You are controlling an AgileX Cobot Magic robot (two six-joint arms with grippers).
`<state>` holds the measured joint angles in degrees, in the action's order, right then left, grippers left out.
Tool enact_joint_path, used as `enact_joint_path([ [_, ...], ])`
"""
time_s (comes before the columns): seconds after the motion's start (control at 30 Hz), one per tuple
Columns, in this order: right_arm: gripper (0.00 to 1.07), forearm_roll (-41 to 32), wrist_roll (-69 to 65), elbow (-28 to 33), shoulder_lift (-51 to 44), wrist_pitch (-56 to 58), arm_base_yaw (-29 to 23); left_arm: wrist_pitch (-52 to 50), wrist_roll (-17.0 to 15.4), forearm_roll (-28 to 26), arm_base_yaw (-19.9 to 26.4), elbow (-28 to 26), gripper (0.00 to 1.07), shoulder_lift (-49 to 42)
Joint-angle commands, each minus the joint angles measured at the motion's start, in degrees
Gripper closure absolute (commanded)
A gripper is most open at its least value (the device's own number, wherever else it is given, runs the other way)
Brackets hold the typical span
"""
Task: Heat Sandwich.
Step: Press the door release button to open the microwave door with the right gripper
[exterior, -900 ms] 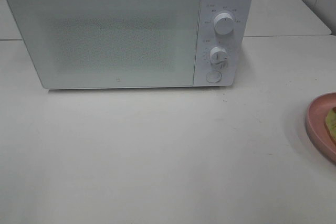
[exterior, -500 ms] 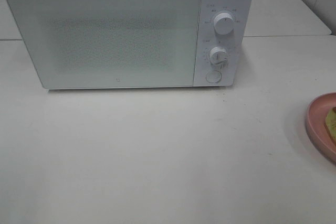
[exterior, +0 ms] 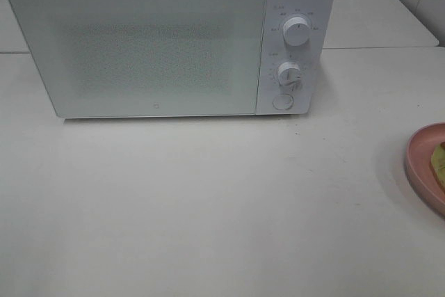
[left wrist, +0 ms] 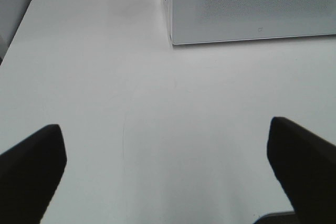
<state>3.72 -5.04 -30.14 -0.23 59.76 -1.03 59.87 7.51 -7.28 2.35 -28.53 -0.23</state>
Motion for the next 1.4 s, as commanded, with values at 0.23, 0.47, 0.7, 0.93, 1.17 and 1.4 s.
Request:
enact_joint_path([
  [0.23, 0.31, 0.11, 0.23, -1.26, 7.62, -2.98, 0.40, -0.86, -0.40, -0.46, 0.00, 0.06, 0.05, -1.55],
  [0.47, 0.31, 0.11, 0.23, -1.26, 12.20, -6.82, 0.40, -0.86, -0.40, -0.46, 0.00, 0.06, 0.05, -1.55],
  [0.7, 0.31, 0.17, 0.23, -1.20, 17.65, -12.09, 0.40, -0.86, -0.40, -0.46, 0.00, 0.06, 0.05, -1.55],
  [0.93, 0.31, 0.17, 0.23, -1.20, 22.57, -17.42, 0.40, -0.86, -0.40, -0.46, 0.00, 0.06, 0.05, -1.55],
  [1.17, 0.31, 0.17, 0.23, -1.20, 28.71, -22.52, 0.40, -0.86, -0.40, -0.46, 0.00, 0.06, 0.05, -1.55],
  [1.4, 0.31, 0.17, 0.11, -1.20, 34.49, -27.16, 0.40, -0.86, -0.40, -0.46, 0.00, 0.06, 0.05, -1.55],
])
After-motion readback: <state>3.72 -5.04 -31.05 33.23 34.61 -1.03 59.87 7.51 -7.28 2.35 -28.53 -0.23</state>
